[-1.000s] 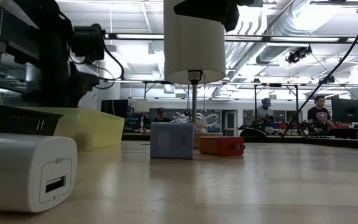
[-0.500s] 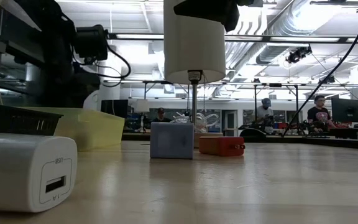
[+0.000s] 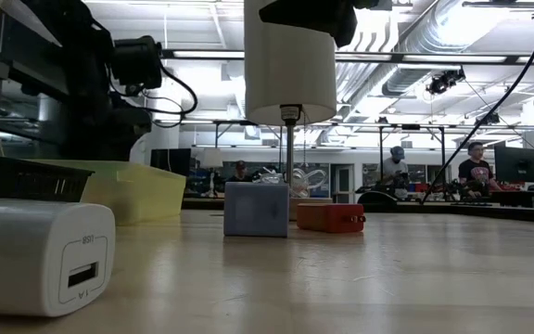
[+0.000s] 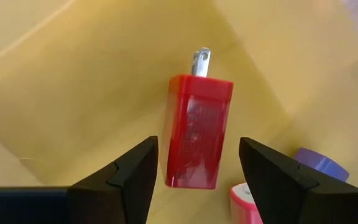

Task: Pick & Place Office items
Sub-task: Put the bottom red charger into the yellow bin, then put the light blue charger into the yellow bin

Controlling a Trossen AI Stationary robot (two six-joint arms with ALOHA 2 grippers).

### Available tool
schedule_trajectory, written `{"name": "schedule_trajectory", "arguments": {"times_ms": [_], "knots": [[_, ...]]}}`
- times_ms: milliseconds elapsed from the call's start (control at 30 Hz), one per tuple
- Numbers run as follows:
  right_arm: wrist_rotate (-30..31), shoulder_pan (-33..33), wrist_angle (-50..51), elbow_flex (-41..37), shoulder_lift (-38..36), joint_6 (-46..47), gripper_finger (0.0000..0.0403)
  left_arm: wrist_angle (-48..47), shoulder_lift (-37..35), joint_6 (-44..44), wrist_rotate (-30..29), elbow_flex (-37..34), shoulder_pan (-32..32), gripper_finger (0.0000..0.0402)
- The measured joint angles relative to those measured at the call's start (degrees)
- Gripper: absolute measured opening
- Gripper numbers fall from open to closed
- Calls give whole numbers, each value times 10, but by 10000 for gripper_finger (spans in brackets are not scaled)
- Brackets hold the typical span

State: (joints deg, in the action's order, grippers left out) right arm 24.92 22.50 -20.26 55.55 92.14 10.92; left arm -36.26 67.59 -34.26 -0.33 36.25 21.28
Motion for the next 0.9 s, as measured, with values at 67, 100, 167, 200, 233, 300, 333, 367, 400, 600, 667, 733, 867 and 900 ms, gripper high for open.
{"name": "schedule_trajectory", "arguments": {"times_ms": [67,100,167,200,233,300,333,367,400,600,667,733,867,900], "knots": [[0,0,0,0,0,0,207,9,0,6,0,0,0,218],[0,0,0,0,0,0,207,14,0,15,0,0,0,218],[0,0,0,0,0,0,207,24,0,32,0,0,0,218],[0,0,0,0,0,0,207,26,0,35,0,0,0,218],[0,0,0,0,0,0,207,24,0,35,0,3,0,218],[0,0,0,0,0,0,207,24,0,46,0,13,0,218],[0,0,0,0,0,0,207,25,0,55,0,19,0,218],[0,0,0,0,0,0,207,27,-2,64,0,23,0,218],[0,0,0,0,0,0,207,24,-3,72,0,29,0,218],[0,0,2,0,0,0,207,25,-5,117,0,71,0,218],[0,0,3,0,0,0,207,25,-6,121,0,83,0,218],[0,0,3,0,0,0,207,25,-7,126,1,95,-1,218],[0,0,4,0,0,0,207,25,-9,135,5,106,-2,218],[0,0,4,0,0,0,207,25,-9,135,8,106,-2,218]]}}
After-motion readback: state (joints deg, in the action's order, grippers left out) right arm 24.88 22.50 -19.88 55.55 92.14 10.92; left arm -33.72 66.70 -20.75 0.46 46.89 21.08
